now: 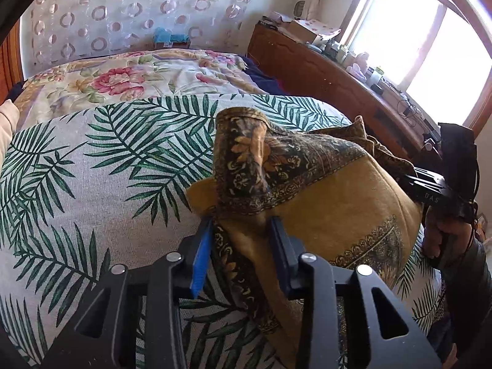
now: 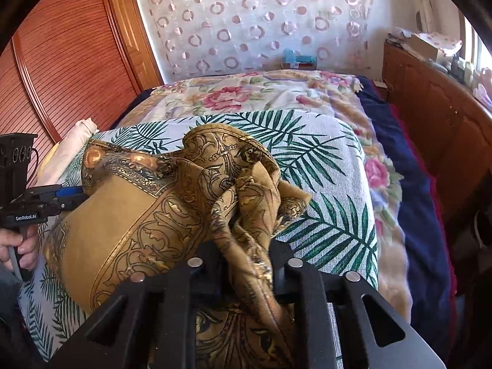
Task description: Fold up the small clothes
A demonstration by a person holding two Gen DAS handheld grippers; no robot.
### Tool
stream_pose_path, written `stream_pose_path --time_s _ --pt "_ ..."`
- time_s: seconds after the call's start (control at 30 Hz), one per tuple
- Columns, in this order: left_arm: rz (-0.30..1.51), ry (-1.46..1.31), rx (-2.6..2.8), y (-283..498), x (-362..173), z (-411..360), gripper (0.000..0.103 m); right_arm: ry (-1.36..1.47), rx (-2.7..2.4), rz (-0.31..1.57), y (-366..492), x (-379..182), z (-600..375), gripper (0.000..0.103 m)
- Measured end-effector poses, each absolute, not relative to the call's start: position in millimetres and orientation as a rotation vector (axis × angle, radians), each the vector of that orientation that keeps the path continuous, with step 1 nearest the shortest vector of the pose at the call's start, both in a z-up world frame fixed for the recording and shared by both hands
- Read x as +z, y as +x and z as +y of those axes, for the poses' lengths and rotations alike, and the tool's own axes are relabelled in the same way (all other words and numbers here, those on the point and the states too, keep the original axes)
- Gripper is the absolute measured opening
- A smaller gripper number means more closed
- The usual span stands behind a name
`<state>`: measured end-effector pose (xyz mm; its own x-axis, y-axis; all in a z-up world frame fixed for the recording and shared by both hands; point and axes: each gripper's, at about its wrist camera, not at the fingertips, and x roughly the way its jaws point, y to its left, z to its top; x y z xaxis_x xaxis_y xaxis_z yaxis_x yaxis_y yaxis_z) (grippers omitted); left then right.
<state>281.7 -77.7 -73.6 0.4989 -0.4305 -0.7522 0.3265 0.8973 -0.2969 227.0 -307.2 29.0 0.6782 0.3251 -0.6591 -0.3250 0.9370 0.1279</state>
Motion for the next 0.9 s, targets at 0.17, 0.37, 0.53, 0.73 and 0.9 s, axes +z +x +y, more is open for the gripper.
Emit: stream_pose_path --time_s 0.17,0.37,0.53,0.73,0.9 --pt "0.943 -0.143 -0.48 282.8 -72.3 -73.2 0.011 0.023 0.367 0.717 223.7 31.4 -308.5 0.014" --pt "0.858 -0.159 -0.473 268.4 -48.1 -65.9 0.007 0.011 0.366 0.667 216.4 45.2 -305.5 0.014" --pt "0.788 -0.181 -0.459 256.5 -24.9 -49.0 0.007 -0.031 0.383 0.597 204.8 62.8 -296.3 0.013" --pt "0.706 -0.216 -0.388 241.9 -1.7 -11.4 0.007 -0.094 0.444 0.512 197.8 90.0 -266.3 0.012" --pt "0.653 -0.231 -0.299 224.1 10.7 33.2 0.007 -0.14 0.529 0.468 211.5 102.6 -222.3 0.012"
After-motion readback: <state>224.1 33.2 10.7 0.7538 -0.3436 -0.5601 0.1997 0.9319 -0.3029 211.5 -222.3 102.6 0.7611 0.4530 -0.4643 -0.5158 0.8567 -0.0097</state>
